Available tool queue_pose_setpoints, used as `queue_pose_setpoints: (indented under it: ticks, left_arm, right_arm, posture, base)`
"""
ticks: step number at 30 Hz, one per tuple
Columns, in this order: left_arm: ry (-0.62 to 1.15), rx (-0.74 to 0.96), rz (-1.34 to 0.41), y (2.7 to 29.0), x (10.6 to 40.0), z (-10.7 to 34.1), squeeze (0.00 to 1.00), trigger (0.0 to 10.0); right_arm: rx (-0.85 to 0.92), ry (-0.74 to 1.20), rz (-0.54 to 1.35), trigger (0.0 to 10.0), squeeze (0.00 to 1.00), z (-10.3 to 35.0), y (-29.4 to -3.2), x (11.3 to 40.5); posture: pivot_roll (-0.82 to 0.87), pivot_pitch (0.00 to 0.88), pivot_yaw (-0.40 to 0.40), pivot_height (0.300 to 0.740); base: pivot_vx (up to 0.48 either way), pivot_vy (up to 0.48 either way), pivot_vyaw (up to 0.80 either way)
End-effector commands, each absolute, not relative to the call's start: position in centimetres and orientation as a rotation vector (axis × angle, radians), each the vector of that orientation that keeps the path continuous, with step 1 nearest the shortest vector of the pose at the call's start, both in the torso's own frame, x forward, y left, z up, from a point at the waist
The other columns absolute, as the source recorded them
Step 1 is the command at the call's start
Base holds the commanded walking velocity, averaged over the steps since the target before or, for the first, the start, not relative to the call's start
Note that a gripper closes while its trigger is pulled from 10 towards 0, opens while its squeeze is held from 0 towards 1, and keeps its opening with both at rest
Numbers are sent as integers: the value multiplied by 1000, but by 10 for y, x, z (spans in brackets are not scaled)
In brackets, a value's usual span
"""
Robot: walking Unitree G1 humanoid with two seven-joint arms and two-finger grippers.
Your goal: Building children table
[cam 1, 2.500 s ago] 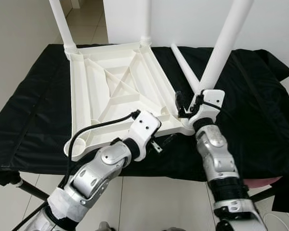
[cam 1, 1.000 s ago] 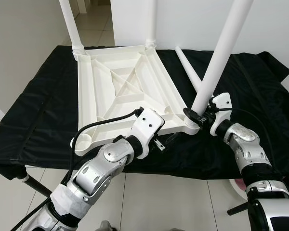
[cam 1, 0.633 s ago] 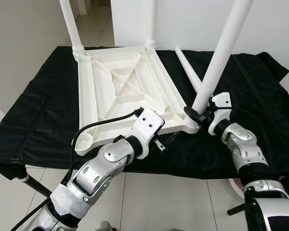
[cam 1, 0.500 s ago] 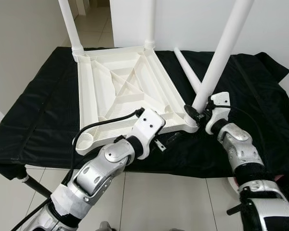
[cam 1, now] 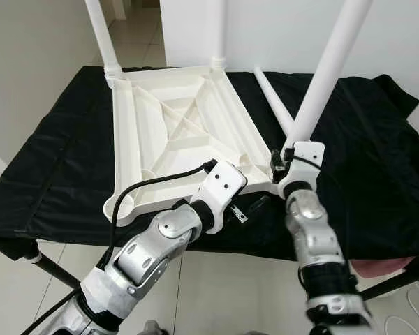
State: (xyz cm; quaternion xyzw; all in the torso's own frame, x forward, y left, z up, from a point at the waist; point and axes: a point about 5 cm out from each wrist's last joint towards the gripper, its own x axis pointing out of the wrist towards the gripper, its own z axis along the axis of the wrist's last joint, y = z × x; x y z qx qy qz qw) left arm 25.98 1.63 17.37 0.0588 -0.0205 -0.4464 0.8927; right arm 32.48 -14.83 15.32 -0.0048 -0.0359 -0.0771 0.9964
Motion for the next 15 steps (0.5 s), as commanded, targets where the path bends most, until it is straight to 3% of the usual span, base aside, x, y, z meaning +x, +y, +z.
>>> queue_pose_setpoints:
  ticks: [1, 4, 15]
  left_arm:
    - [-36, 145, -1087, 12, 254, 171, 0, 10000]
    - [-37, 149, -1075, 14, 255, 169, 0, 10000]
    - [-35, 168, -1051, 21, 257, 166, 0, 10000]
  right_arm:
    - [-13, -37, -199, 10000, 0, 147, -148, 318]
    - [-2, -52, -176, 10000, 0, 150, -137, 310]
    - [-46, -69, -153, 10000, 0, 155, -136, 297]
  posture:
    - [-144, 28, 31, 740]
    - [-143, 27, 30, 740]
    - [-136, 37, 28, 740]
  base:
    - [0, 0, 0]
    - [0, 0, 0]
    - [0, 0, 0]
